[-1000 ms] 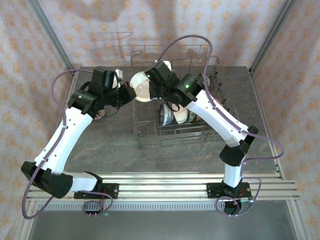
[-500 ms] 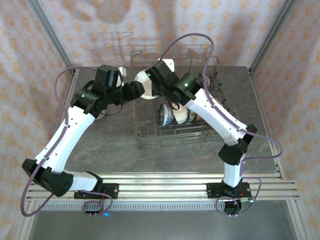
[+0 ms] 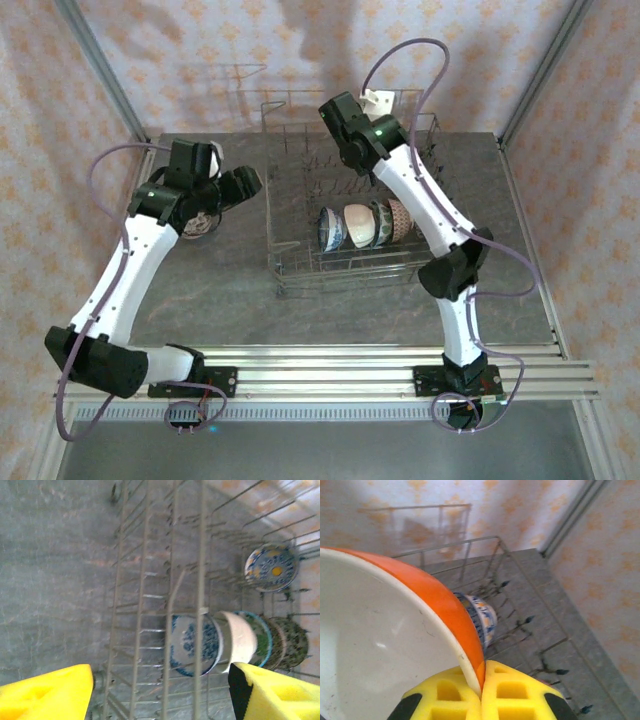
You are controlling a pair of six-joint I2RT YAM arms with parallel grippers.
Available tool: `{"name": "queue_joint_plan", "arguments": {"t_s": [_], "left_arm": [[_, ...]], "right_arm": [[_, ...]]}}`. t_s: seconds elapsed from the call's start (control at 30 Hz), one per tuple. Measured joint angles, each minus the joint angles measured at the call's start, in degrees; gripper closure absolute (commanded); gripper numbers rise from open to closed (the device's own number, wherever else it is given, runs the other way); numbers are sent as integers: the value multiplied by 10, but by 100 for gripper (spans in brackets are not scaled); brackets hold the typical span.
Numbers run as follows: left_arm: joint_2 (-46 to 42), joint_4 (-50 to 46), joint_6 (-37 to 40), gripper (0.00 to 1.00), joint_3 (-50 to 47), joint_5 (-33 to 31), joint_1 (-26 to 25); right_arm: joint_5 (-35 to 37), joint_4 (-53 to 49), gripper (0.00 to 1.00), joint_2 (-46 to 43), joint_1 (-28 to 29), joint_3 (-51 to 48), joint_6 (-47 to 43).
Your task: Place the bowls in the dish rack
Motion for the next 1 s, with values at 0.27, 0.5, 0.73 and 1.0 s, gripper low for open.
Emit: {"name": "queue_joint_plan", "arguments": {"t_s": [0.27,0.5,0.73,1.0], "left_arm": [[23,13,14,27,-50,53,7],[24,37,19,27,-66,81,13],[33,57,17,28,-70,99,10],[37,85,0,38,-73,97,-35]], "right_arm": [[64,-22,100,68,-14,11,-7],[100,-25,100,96,-25,27,-2],[113,-32,100,122,-50,35,7],[123,-38,100,134,-52,36,7]]}}
